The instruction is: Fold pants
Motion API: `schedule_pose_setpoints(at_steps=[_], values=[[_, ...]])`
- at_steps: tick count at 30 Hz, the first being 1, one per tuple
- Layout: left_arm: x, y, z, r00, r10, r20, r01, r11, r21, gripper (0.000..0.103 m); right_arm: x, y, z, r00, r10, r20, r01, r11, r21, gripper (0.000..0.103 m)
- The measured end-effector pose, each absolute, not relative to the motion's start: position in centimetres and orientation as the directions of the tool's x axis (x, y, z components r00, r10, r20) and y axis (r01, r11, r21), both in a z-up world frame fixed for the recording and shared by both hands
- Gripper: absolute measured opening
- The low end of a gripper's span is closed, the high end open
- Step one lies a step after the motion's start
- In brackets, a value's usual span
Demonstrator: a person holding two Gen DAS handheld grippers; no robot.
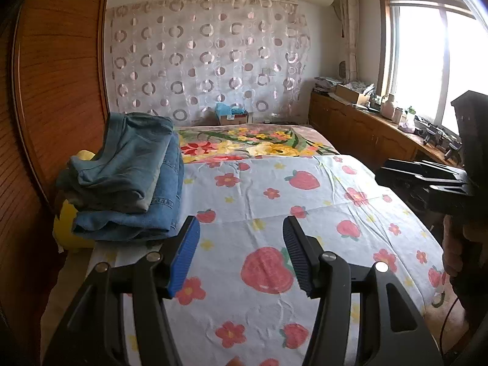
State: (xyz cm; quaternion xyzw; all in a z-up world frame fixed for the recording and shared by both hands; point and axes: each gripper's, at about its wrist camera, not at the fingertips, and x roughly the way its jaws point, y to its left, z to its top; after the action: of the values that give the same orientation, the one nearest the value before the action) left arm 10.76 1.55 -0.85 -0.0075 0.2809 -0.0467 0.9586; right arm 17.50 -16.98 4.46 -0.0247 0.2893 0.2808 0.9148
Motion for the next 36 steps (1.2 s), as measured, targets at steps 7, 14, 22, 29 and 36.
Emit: schedule_pose_setpoints(at_steps=[7,14,22,29,36], values=[[8.4,-0.9,0.1,0.851,-0.092,-0.517,0.103,0.995,-0.007,0.056,13.6,-19.7,5.1,0.723,0.456,-0.519,-0.468,0.876,0.118,0.071],[7.8,-2.1,1.1,0.844,-0.134,-0.520,0.128,0.991,-0.047,0.056,10.8,-21.8,6.3,0.780,0.372,-0.503,-0.387,0.919,0.078,0.083],[7.4,-2.2,2.1,0.844,-0.111,-0.524,0.096,0.994,-0.056,0.057,9.4,-23.3,8.0,0.826,0.312,-0.469,-0.320,0.945,0.065,0.084],[6.5,-2.4,3.9,0.861,-0.072,-0.503,0.069,0.997,-0.024,0.057,8.1,-24.2,9.7,0.853,0.293,-0.431,-0.291,0.954,0.072,0.085],[5.7,-2.0,5.0,0.873,-0.067,-0.483,0.063,0.998,-0.023,0.057,6.9,-24.1,10.6,0.872,0.293,-0.392,-0.289,0.955,0.070,0.086]])
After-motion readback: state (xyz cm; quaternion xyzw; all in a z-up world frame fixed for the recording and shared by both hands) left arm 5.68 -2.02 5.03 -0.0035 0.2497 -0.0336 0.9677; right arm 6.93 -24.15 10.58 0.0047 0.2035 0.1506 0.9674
